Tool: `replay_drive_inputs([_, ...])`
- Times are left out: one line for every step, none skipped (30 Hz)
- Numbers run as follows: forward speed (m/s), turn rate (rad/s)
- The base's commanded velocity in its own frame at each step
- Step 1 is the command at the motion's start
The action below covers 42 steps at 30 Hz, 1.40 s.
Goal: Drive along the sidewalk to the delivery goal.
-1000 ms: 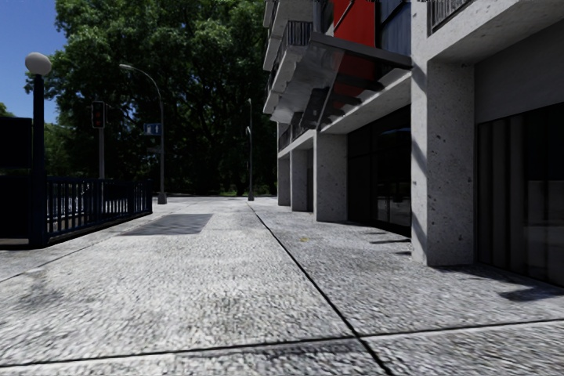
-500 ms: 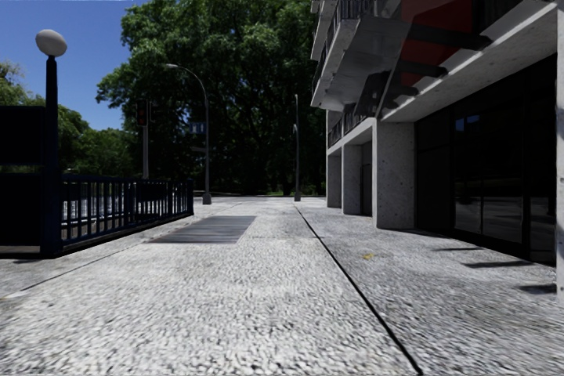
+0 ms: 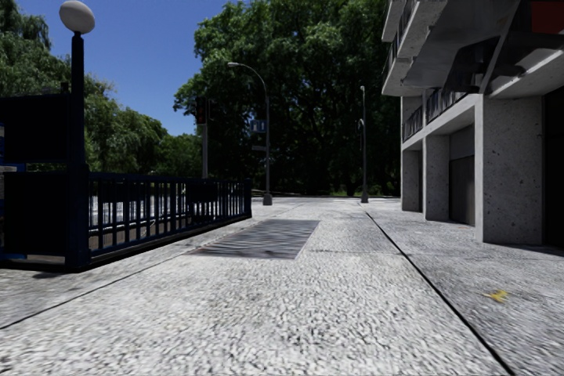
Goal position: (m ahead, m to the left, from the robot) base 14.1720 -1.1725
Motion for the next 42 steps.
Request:
replay_drive_inputs([2.00, 0.01])
replay_drive_inputs([2.00, 0.00])
replay_drive_inputs([2.00, 0.00])
replay_drive_inputs([2.00, 0.00])
replay_drive_inputs([2.00, 0.00])
replay_drive_inputs([2.00, 0.00])
replay_drive_inputs([2.00, 0.00])
replay_drive_inputs([2.00, 0.00])
replay_drive_inputs([2.00, 0.00])
replay_drive_inputs([2.00, 0.00])
replay_drive_inputs([2.00, 0.00])
replay_drive_inputs([2.00, 0.00])
replay_drive_inputs([2.00, 0.00])
replay_drive_inputs([2.00, 0.00])
replay_drive_inputs([2.00, 0.00])
replay_drive_inputs([2.00, 0.00])
replay_drive_inputs([2.00, 0.00])
replay_drive_inputs([2.00, 0.00])
replay_drive_inputs([2.00, 0.00])
replay_drive_inputs([2.00, 0.00])
replay_drive_inputs([2.00, 0.00])
replay_drive_inputs([2.00, 0.00])
replay_drive_inputs([2.00, 0.00])
replay_drive_inputs([2.00, 0.00])
replay_drive_inputs([2.00, 0.00])
replay_drive_inputs([2.00, 0.00])
replay_drive_inputs([2.00, 0.00])
replay_drive_inputs([2.00, 0.00])
replay_drive_inputs([2.00, 0.00])
replay_drive_inputs([2.00, 0.00])
replay_drive_inputs([2.00, 0.00])
replay_drive_inputs([2.00, 0.00])
replay_drive_inputs([2.00, 0.00])
replay_drive_inputs([2.00, 0.00])
replay_drive_inputs([2.00, 0.00])
replay_drive_inputs([2.00, 0.00])
replay_drive_inputs([2.00, 0.00])
replay_drive_inputs([2.00, 0.00])
replay_drive_inputs([2.00, 0.00])
replay_drive_inputs([2.00, 0.00])
replay_drive_inputs([2.00, 0.00])
replay_drive_inputs([2.00, 0.00])
